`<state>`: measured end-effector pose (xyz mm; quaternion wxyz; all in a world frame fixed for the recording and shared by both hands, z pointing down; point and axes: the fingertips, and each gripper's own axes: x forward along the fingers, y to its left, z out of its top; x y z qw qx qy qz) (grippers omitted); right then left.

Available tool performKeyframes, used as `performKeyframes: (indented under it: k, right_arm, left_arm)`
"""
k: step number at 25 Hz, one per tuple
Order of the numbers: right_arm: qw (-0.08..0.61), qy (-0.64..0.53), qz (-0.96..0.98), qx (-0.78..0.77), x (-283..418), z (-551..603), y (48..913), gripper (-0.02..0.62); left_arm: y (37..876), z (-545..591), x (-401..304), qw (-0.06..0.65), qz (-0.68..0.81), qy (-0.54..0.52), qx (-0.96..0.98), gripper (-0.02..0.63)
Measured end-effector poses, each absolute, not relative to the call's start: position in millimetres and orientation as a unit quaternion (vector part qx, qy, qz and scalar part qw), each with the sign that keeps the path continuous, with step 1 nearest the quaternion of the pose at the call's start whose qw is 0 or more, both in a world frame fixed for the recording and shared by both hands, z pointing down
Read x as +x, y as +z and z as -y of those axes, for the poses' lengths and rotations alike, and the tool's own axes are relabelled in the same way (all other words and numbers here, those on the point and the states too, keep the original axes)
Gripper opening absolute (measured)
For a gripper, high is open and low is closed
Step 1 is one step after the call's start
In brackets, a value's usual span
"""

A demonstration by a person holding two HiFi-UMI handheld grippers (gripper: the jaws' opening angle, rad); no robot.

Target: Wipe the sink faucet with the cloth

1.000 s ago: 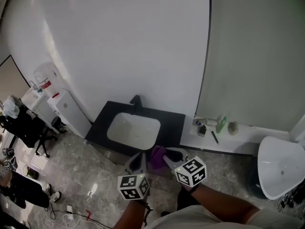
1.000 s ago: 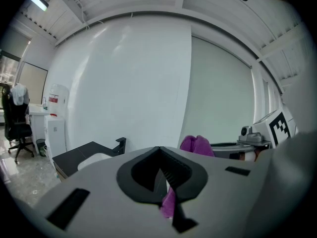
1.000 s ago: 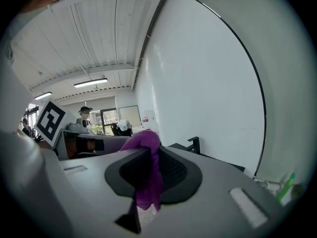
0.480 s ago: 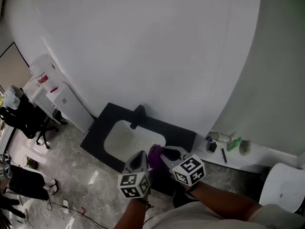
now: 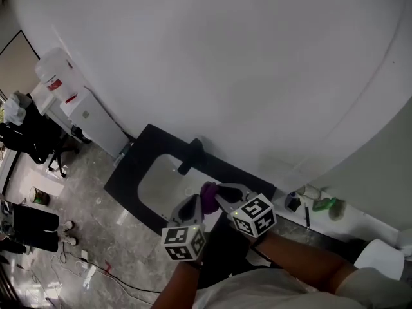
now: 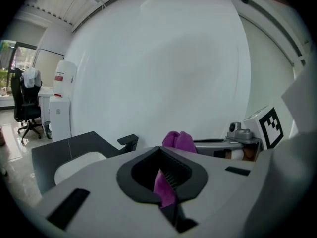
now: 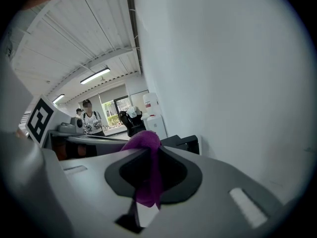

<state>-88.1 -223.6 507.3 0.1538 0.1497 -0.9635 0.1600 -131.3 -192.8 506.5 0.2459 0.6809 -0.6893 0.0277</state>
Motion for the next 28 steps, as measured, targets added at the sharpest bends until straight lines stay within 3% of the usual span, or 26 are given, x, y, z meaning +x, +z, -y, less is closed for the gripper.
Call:
performKeyframes:
  k: [9,14,23,28]
  right_arm:
    - [0.164,0.149,0.965,0.138,-198.6,323.4,509.5,0.048]
    - [0.231,0.150,0.949,0.153,-255.7,383.3,584.6,0.048]
    - [0.268,0.172,0.930,0.183,-202.5,364.9,639.4,0.048]
    - [0.211,0.161,0.940,0.214,-209.6,408.8,596.4,0.048]
  left_arm:
    - [531.2,231.1,-181.3,0.265,0.678,0.050,0.684,0.005]
    - [563.0,242.3,-193.6,0.289,0.661,0.067,0.689,0.004]
    - [595.6,243.1,-209.0,0.322,0.648,0.060,0.688,0.004]
    - [583.4,254.4,-208.9,0.312,0.644,0.059,0.696,0.005]
